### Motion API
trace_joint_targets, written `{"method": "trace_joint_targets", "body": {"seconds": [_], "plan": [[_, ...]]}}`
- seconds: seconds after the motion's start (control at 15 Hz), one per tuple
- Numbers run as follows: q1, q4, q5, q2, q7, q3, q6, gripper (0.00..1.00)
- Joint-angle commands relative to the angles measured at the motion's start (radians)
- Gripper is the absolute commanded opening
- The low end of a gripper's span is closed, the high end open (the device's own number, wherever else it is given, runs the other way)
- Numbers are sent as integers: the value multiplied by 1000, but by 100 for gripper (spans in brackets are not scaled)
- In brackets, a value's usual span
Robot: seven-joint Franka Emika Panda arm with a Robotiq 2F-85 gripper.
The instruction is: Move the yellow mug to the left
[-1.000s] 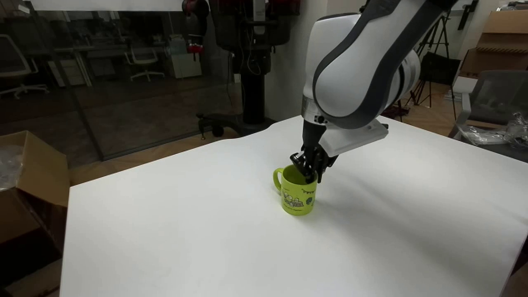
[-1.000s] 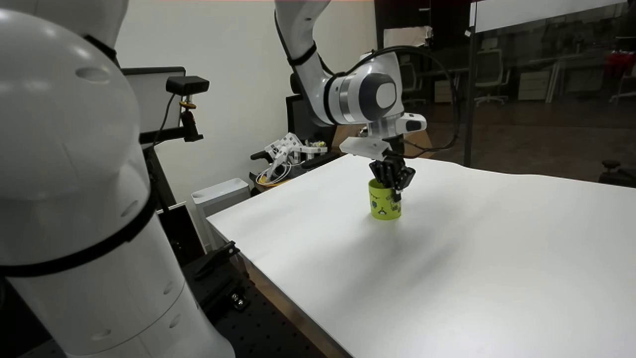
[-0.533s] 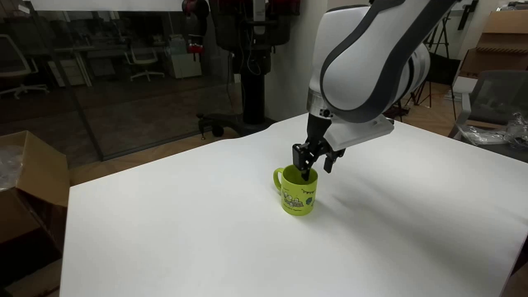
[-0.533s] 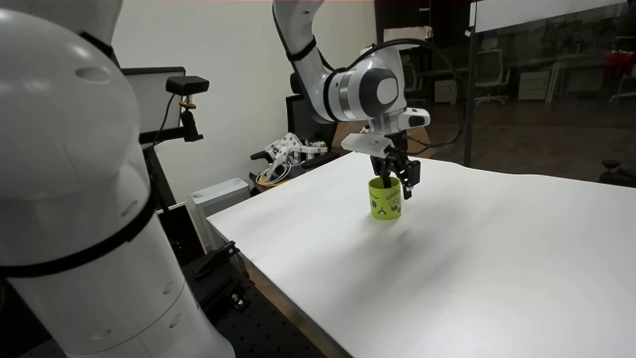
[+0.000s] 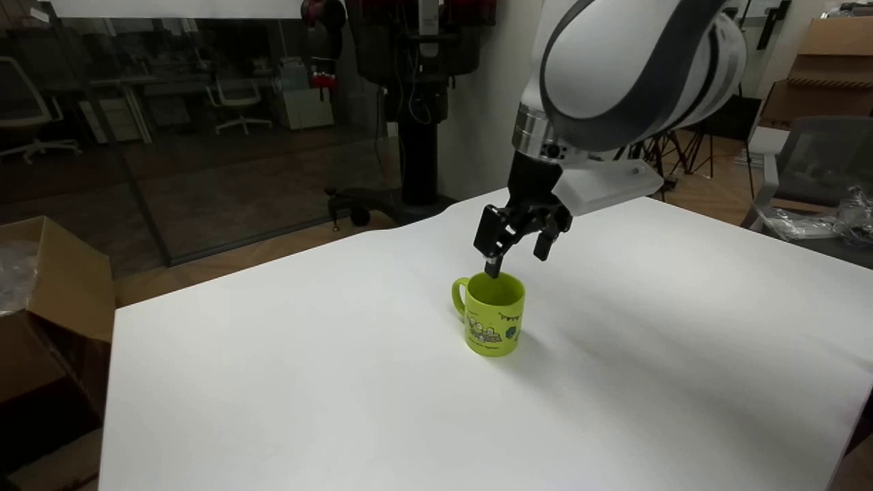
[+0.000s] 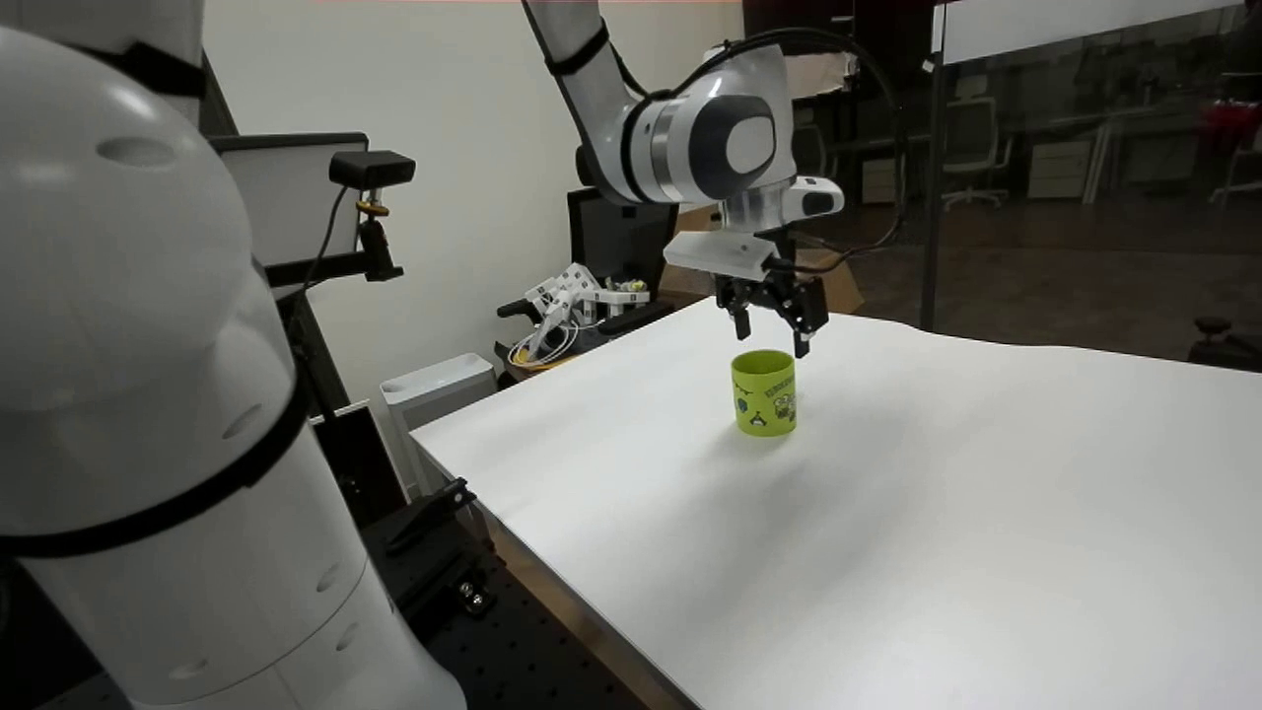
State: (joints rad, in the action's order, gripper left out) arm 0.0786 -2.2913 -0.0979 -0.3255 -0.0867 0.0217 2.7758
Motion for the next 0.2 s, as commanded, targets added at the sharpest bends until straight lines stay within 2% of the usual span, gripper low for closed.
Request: {"method": "trace_joint_targets", "body": {"seconds": [0.0, 0.13], "plan": [[-24, -4, -5, 12, 19, 27, -8, 100], [-36, -10, -9, 22, 32, 37, -11, 100]]}}
